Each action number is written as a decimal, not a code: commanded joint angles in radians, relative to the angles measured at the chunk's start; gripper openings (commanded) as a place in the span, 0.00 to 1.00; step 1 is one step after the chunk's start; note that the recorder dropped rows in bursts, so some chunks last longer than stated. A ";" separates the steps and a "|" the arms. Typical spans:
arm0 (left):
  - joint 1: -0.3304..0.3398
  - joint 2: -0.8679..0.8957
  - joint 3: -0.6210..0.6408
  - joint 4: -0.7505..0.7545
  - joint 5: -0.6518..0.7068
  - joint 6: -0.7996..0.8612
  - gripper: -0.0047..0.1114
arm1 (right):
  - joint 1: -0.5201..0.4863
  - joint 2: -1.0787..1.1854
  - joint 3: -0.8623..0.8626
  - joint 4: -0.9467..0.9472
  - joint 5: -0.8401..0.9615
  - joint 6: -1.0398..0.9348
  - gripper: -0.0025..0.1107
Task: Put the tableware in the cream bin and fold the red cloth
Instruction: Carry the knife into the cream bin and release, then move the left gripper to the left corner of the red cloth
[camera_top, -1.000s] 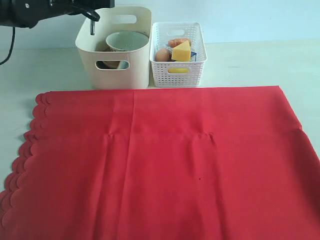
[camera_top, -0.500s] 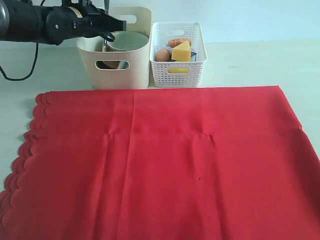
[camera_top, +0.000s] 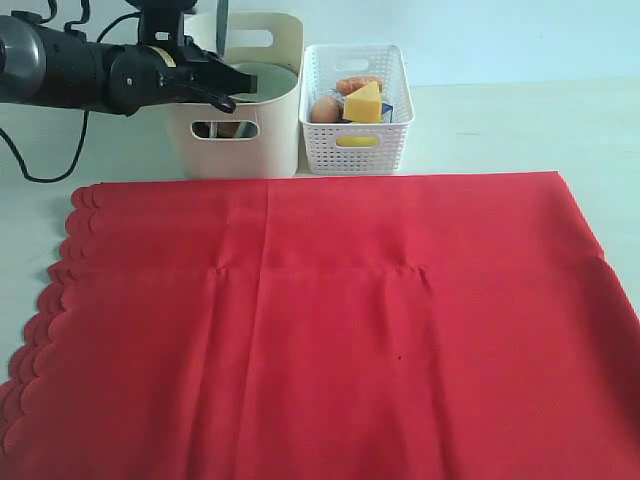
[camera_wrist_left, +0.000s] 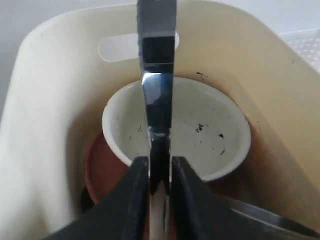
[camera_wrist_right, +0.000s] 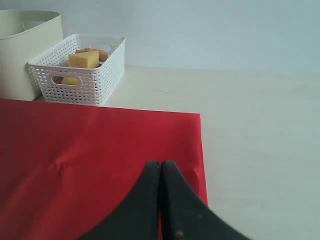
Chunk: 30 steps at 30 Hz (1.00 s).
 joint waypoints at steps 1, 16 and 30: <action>0.001 -0.002 -0.005 -0.004 -0.011 -0.008 0.39 | -0.005 -0.005 0.005 0.000 -0.013 0.000 0.02; 0.001 -0.247 -0.005 -0.004 0.357 0.031 0.47 | -0.005 -0.005 0.005 0.000 -0.013 0.000 0.02; 0.001 -0.358 -0.005 -0.004 0.841 0.048 0.47 | -0.005 -0.005 0.005 0.000 -0.013 0.000 0.02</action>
